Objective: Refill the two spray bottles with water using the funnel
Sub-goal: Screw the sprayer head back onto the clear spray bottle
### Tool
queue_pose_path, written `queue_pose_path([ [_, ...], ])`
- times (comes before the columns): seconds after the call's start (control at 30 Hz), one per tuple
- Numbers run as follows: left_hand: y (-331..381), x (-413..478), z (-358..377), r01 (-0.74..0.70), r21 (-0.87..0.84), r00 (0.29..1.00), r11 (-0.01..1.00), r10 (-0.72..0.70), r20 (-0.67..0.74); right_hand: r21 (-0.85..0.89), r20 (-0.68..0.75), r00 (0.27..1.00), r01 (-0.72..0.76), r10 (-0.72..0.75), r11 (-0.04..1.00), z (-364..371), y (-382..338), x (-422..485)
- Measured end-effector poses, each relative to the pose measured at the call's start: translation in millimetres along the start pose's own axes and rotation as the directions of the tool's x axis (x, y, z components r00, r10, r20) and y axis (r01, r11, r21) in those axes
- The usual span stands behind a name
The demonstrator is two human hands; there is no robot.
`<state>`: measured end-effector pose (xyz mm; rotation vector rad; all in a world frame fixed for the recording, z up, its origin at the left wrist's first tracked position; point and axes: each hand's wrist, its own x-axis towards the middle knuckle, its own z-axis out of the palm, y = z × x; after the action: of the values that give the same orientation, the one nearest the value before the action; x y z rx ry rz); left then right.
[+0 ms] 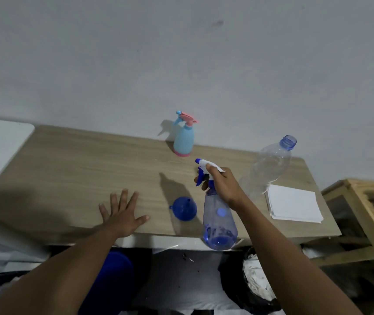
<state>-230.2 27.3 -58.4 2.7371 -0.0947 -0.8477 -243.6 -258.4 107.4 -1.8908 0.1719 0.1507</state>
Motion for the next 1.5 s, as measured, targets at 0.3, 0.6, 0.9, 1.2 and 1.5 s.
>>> queue_pose_path([
  [0.3,0.7,-0.7,-1.3,-0.002,-0.008,1.0,1.0,0.002,0.016,-0.191,0.112,0.991,0.09,-0.07,0.977,13.3,3.8,4.7],
  [0.6,-0.3,-2.8,-3.2,0.001,-0.01,1.0,1.0,-0.001,0.026,-0.438,0.277,0.961,0.112,0.015,0.892,21.1,21.9,10.9],
  [0.9,-0.1,-3.0,-3.1,-0.008,-0.019,1.0,1.0,0.009,0.018,-0.419,0.208,0.975,0.021,0.073,0.908,22.3,27.6,17.1],
  [1.2,-1.6,-1.0,-1.1,-0.015,-0.022,1.0,1.0,0.015,0.001,-0.539,0.018,0.978,-0.165,0.207,0.826,12.4,47.3,24.9],
  [1.5,-8.7,7.9,-10.8,-0.063,-0.001,0.997,0.998,0.063,-0.036,-0.324,-0.166,0.981,0.045,-0.104,0.945,12.0,-3.3,38.6],
])
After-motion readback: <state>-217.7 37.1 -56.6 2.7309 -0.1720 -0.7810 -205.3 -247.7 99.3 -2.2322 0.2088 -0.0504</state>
